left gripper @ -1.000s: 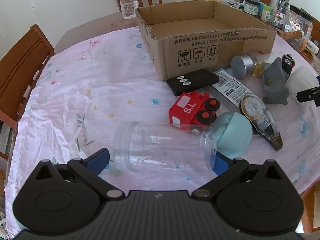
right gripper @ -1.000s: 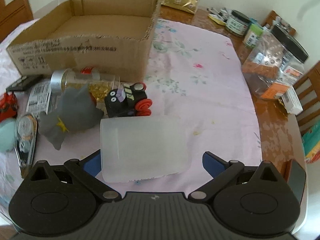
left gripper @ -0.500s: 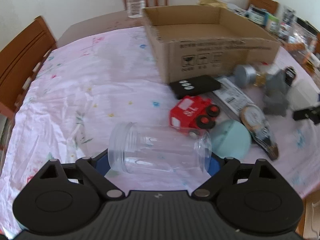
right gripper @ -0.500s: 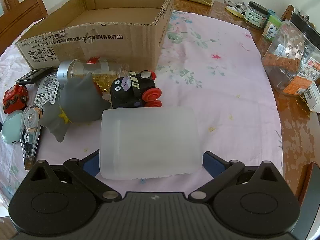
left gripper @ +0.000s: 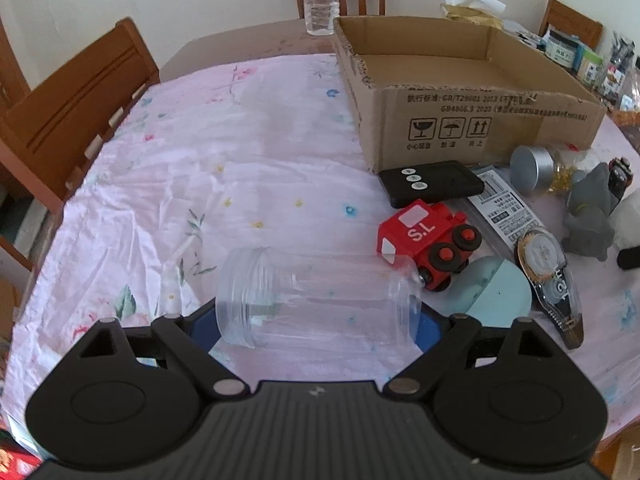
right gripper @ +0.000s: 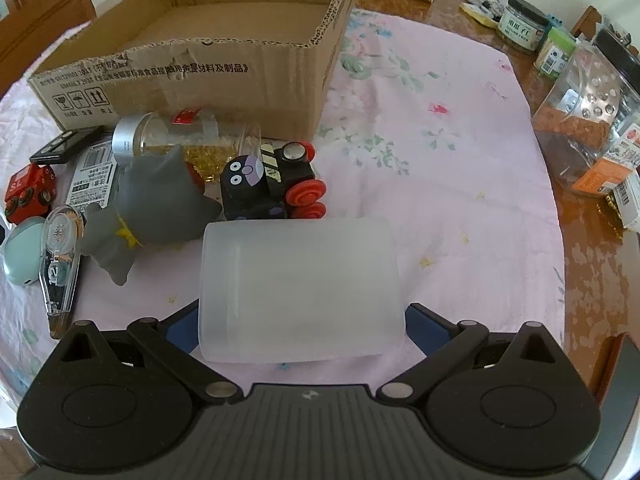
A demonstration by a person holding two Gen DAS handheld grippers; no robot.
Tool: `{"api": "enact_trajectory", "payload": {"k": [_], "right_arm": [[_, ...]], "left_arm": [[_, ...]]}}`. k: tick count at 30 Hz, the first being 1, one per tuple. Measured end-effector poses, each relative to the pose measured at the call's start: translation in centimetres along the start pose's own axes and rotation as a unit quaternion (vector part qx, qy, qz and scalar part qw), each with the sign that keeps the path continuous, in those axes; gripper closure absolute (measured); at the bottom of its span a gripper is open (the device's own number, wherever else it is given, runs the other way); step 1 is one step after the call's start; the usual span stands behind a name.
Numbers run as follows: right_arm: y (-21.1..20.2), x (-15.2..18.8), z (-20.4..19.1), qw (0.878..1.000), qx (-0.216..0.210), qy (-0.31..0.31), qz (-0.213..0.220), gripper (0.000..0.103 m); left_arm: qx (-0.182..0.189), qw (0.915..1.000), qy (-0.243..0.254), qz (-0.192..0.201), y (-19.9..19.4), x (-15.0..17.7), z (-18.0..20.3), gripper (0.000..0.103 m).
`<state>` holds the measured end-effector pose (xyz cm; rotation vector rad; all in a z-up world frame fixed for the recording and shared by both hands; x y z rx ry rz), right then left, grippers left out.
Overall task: Organize rigid objects
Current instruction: 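Close left tool on the clear cup while right tool grips the white box, lift both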
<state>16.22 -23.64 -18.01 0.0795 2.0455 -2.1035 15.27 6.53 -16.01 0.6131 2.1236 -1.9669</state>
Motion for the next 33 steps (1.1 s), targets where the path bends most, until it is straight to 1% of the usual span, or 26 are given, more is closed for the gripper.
{"api": "enact_trajectory", "payload": {"k": [3,8,10,12,18,21,28,33], "right_arm": [[-0.2,-0.4,-0.5,1.000,0.021,-0.019,0.000,0.000],[-0.6,-0.7,-0.8,1.000,0.013,-0.026,-0.007,0.000],[-0.6,-0.9,-0.8,1.000,0.012,-0.026,-0.011,0.002],[-0.5,-0.9,-0.8,1.000,0.014,-0.022,-0.013,0.007],[-0.6,-0.8,-1.0,0.999,0.024,-0.021,-0.018,0.014],[-0.8,-0.7,-0.9,0.999,0.023,-0.016,-0.017,0.015],[-1.2,-0.6,-1.0,0.999,0.025,-0.022,-0.017,0.016],[-1.7,-0.3,-1.2,0.999,0.031,-0.032,-0.020,0.016]], "left_arm": [[-0.002,1.0000,0.007,-0.001,-0.1,0.0,0.2,0.012],[0.004,1.0000,0.005,0.000,-0.5,-0.3,0.1,0.011],[0.006,1.0000,0.006,-0.002,-0.6,-0.4,0.2,0.011],[0.006,1.0000,0.003,-0.006,-0.7,-0.5,0.2,0.011],[0.007,1.0000,0.002,-0.006,-1.1,-0.7,0.1,0.011],[0.005,0.9999,0.004,-0.010,-0.9,-0.7,0.0,0.011],[0.018,0.9995,0.018,-0.020,-0.8,-0.9,-0.1,0.013],[0.027,0.9988,0.032,-0.023,-1.7,-1.3,-0.4,0.013]]}}
Point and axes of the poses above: each gripper's, at about its wrist camera, not at the fingertips, and y roughly the way its jaws point, z to its right, x to its underside, the point moved 6 cm from there along y, roughly the way its jaws point, and after that the axes turned 11 degrees about -z, right-handed, at the moved point
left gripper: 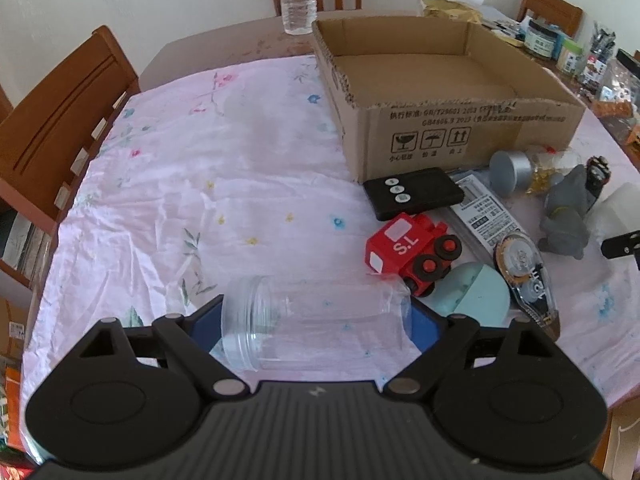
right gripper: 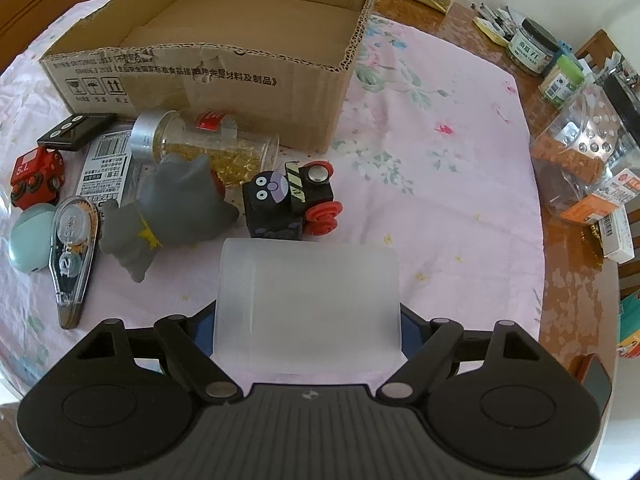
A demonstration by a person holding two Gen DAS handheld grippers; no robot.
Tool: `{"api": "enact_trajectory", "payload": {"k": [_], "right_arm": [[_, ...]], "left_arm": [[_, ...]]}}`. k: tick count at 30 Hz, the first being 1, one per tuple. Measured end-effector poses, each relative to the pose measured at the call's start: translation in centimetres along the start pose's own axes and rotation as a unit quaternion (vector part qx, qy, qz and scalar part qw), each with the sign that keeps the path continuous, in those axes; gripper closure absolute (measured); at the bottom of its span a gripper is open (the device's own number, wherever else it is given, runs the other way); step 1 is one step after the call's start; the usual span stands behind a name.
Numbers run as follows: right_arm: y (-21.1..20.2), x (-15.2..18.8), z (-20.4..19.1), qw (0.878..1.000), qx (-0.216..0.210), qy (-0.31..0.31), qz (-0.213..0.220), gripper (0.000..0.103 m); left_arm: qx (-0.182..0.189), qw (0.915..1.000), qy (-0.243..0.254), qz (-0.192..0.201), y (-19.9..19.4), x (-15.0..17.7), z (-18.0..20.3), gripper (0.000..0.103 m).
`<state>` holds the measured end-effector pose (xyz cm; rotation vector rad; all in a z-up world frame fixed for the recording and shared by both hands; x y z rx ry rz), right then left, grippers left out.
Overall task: Organize rigid objects
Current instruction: 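Close left tool on the clear cup while right tool grips the white box, lift both, then carry the cup over the cardboard box and release it with the left tool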
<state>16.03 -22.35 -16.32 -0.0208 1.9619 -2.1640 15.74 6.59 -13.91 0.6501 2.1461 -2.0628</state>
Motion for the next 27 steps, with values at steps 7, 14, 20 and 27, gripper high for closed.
{"api": "enact_trajectory", "payload": {"k": [7,14,20,27], "right_arm": [[-2.0,-0.2,0.0,1.000,0.006,-0.011,0.008,0.016],[-6.3,-1.1,-0.1,0.999,0.004,-0.014,0.035,0.016],[-9.7,-3.2,-0.2,0.997,-0.009,0.011,0.070,0.016],[-11.8,-6.6,-0.8,0.994,-0.024,-0.007,0.108,0.016]], "left_arm": [[0.020,0.9988,0.044,-0.009,-1.6,-0.9,-0.4,0.013],[0.047,0.9925,0.113,0.008,-5.0,-3.6,-0.8,0.013],[0.077,0.9839,0.154,0.047,-7.8,-7.9,-0.2,0.013],[0.087,0.9816,0.144,0.090,-8.6,-13.6,1.6,0.013]]}}
Point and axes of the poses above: each gripper's, at about its wrist camera, not at the fingertips, and y roughly the way its jaws point, z to its right, x to its underside, the point moved 6 cm from there along y, roughly the way its jaws point, and after that the axes turned 11 degrees about -z, right-handed, at the moved point
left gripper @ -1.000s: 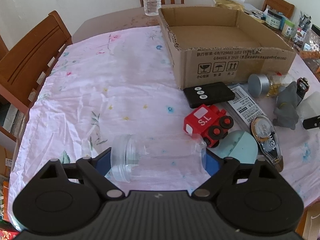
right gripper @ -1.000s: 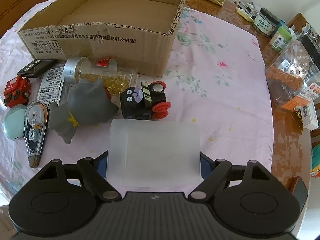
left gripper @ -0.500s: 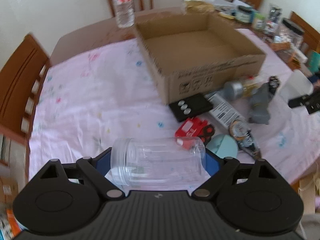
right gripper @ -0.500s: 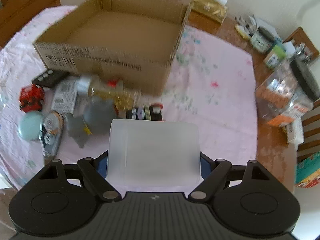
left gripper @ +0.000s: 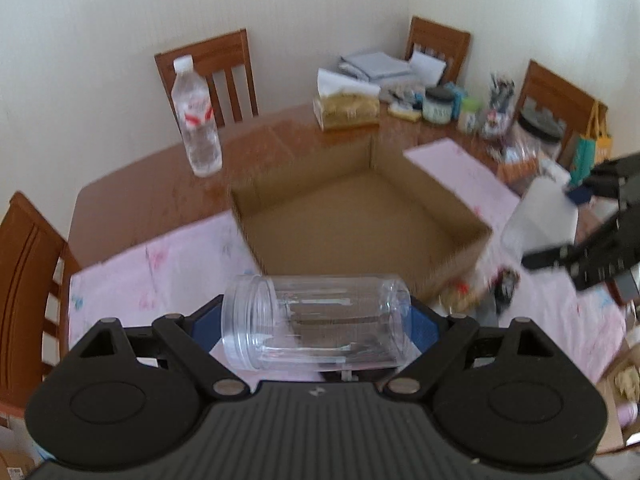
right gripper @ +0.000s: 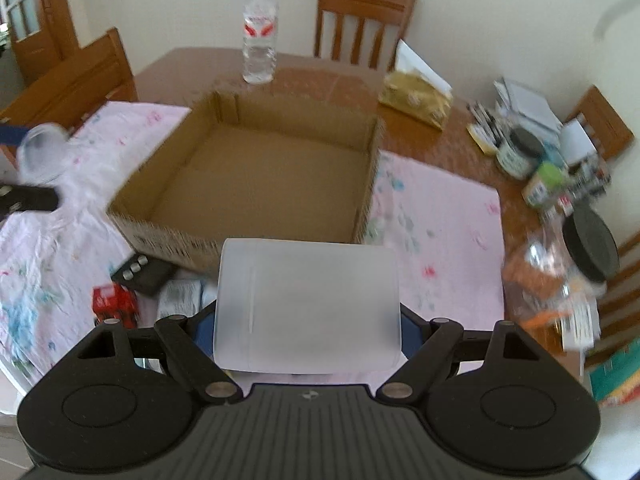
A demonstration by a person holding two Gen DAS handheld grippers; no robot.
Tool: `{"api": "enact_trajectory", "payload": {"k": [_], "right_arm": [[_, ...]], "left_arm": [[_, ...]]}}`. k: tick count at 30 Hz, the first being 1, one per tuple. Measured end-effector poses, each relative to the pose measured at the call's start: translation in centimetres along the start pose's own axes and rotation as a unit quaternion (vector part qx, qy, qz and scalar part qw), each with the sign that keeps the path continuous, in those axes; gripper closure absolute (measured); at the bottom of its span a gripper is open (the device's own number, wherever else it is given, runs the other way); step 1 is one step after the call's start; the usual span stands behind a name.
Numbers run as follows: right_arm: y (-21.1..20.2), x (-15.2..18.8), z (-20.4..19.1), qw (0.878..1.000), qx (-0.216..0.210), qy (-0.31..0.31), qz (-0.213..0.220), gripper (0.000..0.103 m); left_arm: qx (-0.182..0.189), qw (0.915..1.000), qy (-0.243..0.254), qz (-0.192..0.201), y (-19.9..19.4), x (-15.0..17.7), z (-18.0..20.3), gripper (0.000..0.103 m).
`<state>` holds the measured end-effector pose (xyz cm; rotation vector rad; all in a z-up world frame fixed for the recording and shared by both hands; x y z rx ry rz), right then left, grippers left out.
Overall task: Organize rigid objects
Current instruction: 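Carry the cup over the cardboard box and release it with the left tool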
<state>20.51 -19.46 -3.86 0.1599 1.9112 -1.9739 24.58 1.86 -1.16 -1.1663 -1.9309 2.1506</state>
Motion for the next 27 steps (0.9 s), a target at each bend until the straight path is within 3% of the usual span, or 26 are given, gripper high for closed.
{"api": "enact_trajectory", "payload": {"k": [8,14,21,27], "right_arm": [[0.0,-4.4,0.2,0.998,-0.031,-0.048,0.034,0.016],[1.5,-6.1,1.1,0.997,-0.039,-0.055,0.031,0.016],[3.0,-7.3,1.8,0.997,-0.045,-0.055,0.022,0.016],[3.7,-8.2,1.8,0.997,-0.051,-0.052,0.021,0.016]], "left_arm": [[-0.025,0.9991,-0.033,0.010,3.3,-5.7,-0.5,0.013],[-0.029,0.9983,-0.051,-0.006,7.4,-8.5,-0.8,0.013],[-0.036,0.9955,-0.085,-0.021,11.5,-10.3,-2.0,0.013],[-0.063,0.9892,-0.132,-0.002,13.0,-10.7,-3.4,0.007]]}}
Point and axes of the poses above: each gripper's, at about its wrist camera, not at the fingertips, and y roughly the way its jaws point, z to its right, x to its underside, the point moved 6 cm from there along y, roughly the way its jaws point, and after that the axes turned 11 degrees about -z, right-handed, at the moved point
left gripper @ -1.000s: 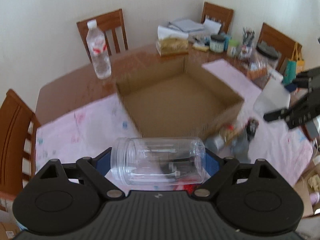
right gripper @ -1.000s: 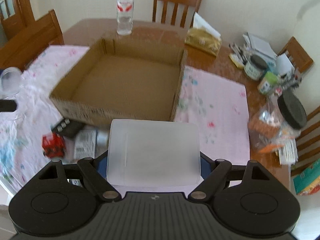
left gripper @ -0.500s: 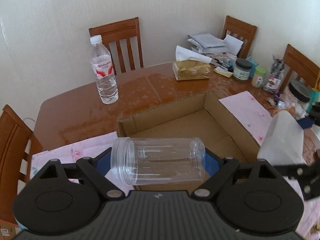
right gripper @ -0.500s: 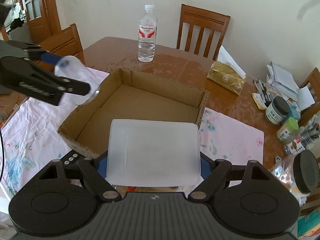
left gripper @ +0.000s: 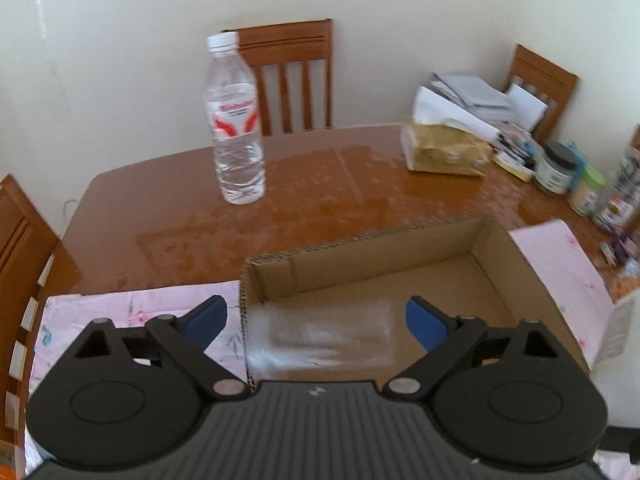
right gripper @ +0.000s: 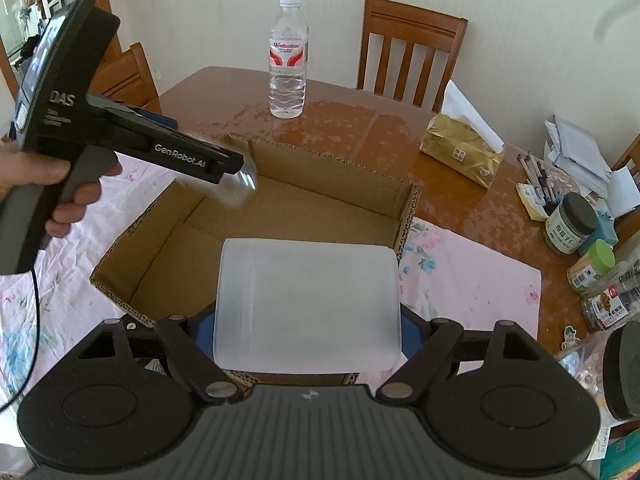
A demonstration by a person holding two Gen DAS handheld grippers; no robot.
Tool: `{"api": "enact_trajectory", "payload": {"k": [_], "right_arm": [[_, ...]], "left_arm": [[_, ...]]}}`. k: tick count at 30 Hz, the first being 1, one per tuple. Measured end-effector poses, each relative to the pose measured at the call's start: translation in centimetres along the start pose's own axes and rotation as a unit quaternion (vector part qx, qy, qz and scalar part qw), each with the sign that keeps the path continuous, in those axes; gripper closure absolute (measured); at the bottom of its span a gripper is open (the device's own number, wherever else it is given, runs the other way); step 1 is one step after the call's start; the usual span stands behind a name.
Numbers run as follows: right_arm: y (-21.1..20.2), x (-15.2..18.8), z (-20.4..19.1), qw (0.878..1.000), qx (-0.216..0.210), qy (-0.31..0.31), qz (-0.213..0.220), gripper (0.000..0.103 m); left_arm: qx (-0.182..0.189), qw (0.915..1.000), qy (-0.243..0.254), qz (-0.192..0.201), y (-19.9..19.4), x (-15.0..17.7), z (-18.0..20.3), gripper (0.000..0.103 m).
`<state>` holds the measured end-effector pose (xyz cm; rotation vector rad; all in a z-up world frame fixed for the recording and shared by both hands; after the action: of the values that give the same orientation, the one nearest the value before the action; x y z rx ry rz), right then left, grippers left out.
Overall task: Organize rigid objects
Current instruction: 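Carry the cup over the cardboard box and release it with the left tool, then lower the white box into the cardboard box and open the right tool, then move left tool to the red S.L train while right tool approaches black toy car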
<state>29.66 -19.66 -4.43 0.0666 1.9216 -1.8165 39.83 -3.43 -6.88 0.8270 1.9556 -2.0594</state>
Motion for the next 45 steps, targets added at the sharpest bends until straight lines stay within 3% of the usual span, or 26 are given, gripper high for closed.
{"api": "enact_trajectory", "payload": {"k": [10,19,28,30,32,33,38,45], "right_arm": [[1.0,-1.8,-0.1,1.000,0.000,-0.007,0.002,0.016],[3.5,-4.3,0.1,1.000,0.011,0.005,-0.007,0.016],[6.3,-8.1,-0.3,1.000,0.017,0.020,-0.012,0.016],[6.9,-8.8,-0.3,0.999,0.023,0.025,-0.010,0.016],[7.3,-9.4,-0.4,0.999,0.030,0.026,-0.001,0.001],[7.4,-9.5,-0.3,0.999,0.038,0.028,0.001,0.000],[6.0,-9.2,-0.4,0.998,0.041,0.038,0.015,0.000],[3.8,-5.8,-1.2,0.997,0.054,0.051,0.025,0.000]], "left_arm": [[-0.020,0.9996,-0.017,0.013,-3.5,2.8,-1.7,0.004],[-0.067,0.9950,-0.068,0.030,-7.8,9.7,-4.7,0.002],[-0.096,0.9919,-0.082,0.012,-10.2,15.3,-5.9,0.002],[-0.102,0.9913,-0.083,0.008,-10.2,15.7,-6.1,0.002],[-0.101,0.9909,-0.088,0.007,-10.2,15.9,-6.3,0.002],[-0.098,0.9911,-0.089,0.007,-10.3,16.1,-6.3,0.002],[-0.095,0.9920,-0.083,0.015,-10.5,16.3,-6.4,0.002],[-0.079,0.9942,-0.071,0.016,-10.2,16.5,-6.8,0.002]]}}
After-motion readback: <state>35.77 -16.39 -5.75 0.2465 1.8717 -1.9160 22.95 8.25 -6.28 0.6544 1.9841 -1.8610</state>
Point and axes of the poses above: each gripper's, at about its wrist camera, not at the fingertips, and y roughly the way its jaws point, z to its right, x to its underside, the point moved 6 cm from there along y, roughly the way its jaws point, and after that the axes turned 11 degrees about -z, right-handed, at the moved point
